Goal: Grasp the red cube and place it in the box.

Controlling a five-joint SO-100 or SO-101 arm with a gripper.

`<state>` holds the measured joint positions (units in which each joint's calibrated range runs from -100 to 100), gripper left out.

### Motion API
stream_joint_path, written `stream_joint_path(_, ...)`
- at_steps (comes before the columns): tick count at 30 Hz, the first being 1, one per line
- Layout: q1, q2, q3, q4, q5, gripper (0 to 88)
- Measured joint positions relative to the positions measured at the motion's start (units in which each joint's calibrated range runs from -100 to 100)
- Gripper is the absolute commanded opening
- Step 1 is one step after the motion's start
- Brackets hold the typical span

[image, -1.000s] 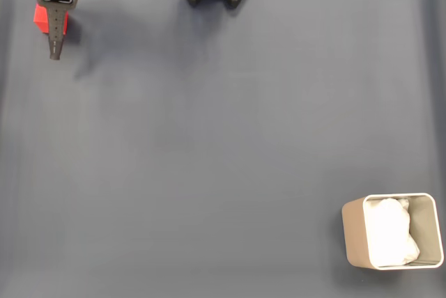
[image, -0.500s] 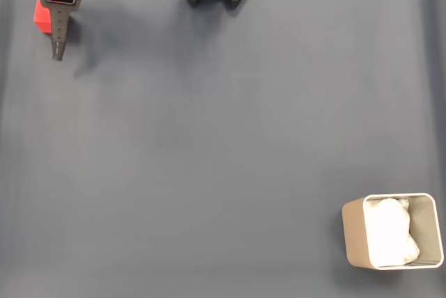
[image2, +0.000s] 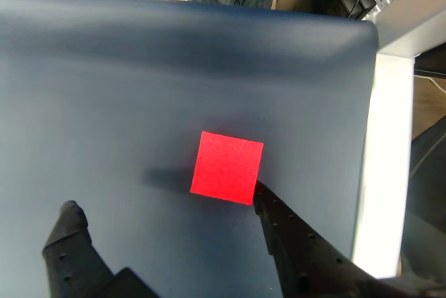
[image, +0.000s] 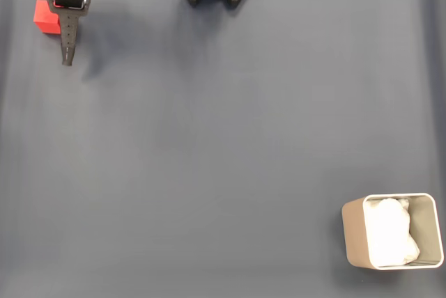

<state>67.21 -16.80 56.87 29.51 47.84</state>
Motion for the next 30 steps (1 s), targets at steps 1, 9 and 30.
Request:
stream_joint_path(1, -0.15, -0.17, 0.0, 0.0, -0.05, 51.3)
stream_joint_path(9, -0.45, -0.52, 0.0, -1.03, -0.78, 51.3)
stream_joint_path(30, -0.52, -0.52, 0.36, -4.38, -0.98, 51.3)
